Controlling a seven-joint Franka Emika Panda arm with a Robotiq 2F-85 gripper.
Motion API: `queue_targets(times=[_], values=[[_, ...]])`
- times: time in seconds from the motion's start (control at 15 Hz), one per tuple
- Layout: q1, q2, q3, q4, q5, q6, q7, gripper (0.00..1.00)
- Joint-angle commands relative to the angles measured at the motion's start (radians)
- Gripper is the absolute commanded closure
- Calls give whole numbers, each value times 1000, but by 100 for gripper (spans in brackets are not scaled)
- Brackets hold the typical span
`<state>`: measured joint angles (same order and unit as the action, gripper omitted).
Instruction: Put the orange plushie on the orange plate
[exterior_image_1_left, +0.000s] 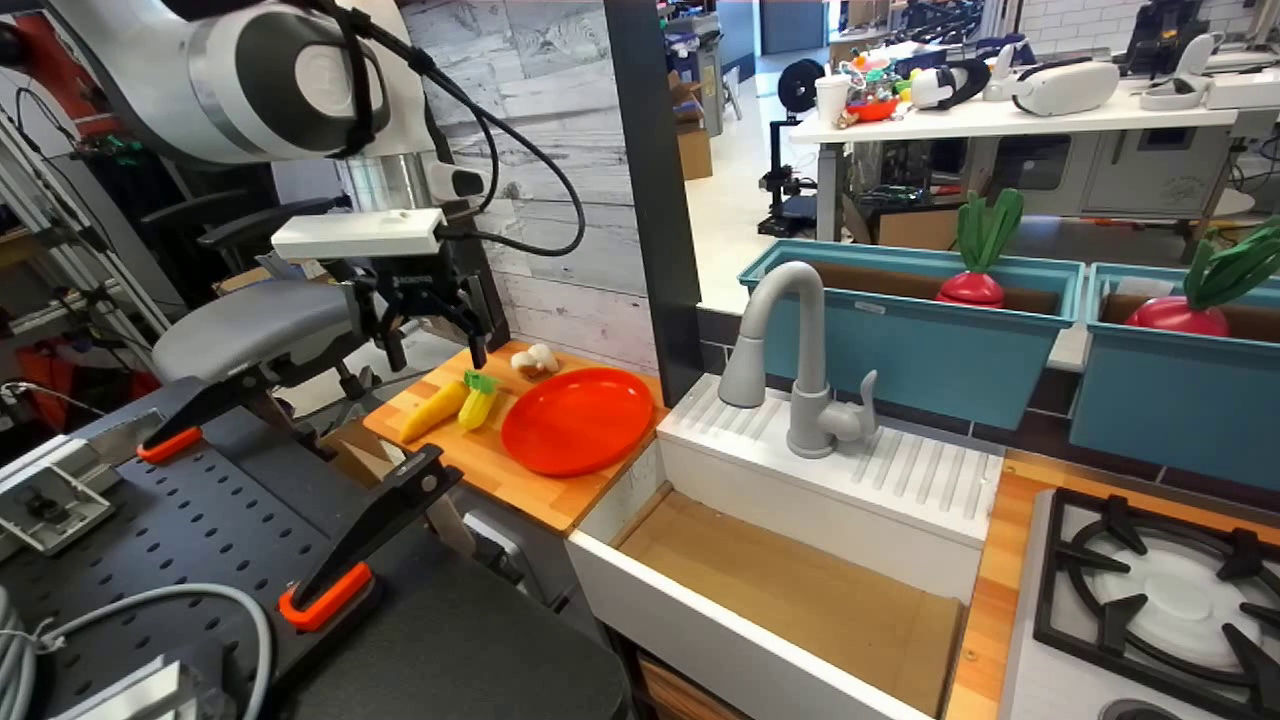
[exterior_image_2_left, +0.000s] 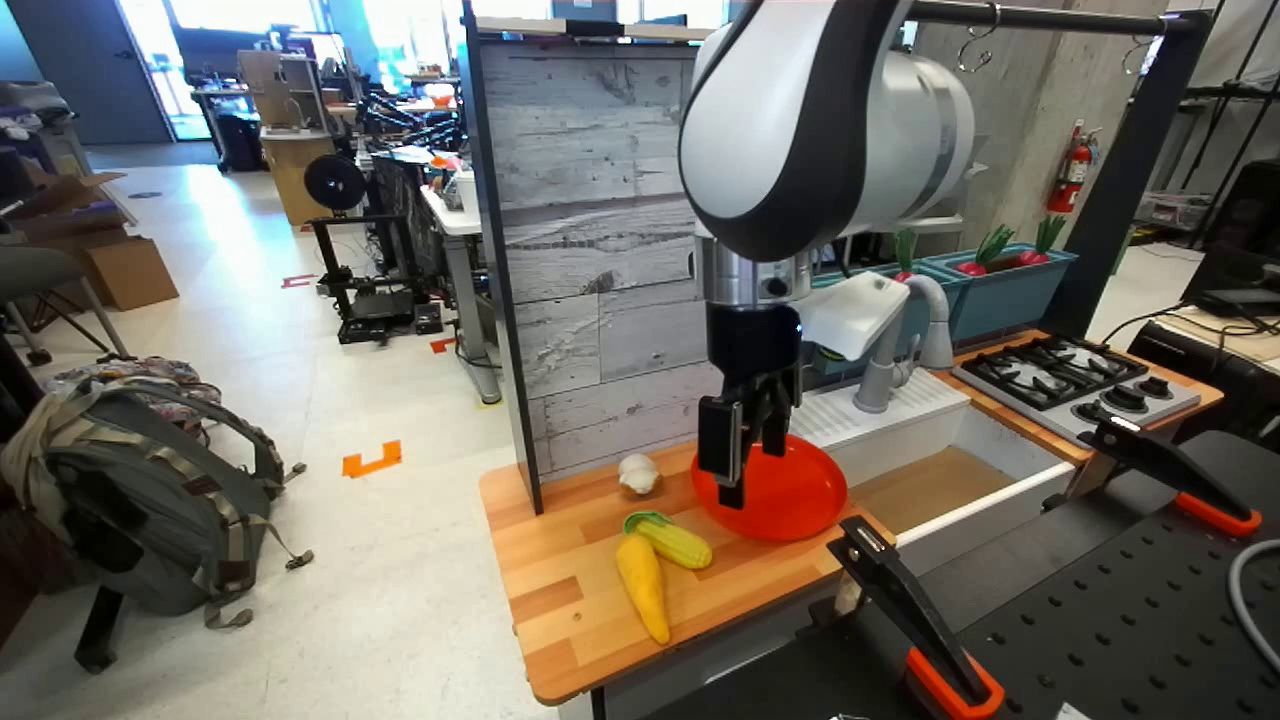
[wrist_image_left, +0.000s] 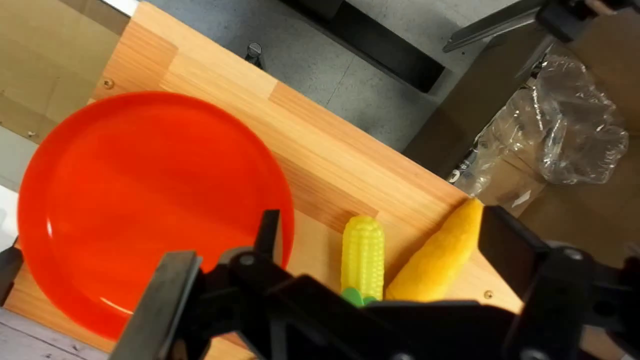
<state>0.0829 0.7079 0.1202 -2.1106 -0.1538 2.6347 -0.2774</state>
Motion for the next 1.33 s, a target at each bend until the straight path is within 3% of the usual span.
queue_targets(times=[0.0,0.4,1.27], values=[[25,86,9,111,-4,-61,14,0],[58,158,15,181,5,-33,69,0],[41,142,30,149,19,8,73,0]])
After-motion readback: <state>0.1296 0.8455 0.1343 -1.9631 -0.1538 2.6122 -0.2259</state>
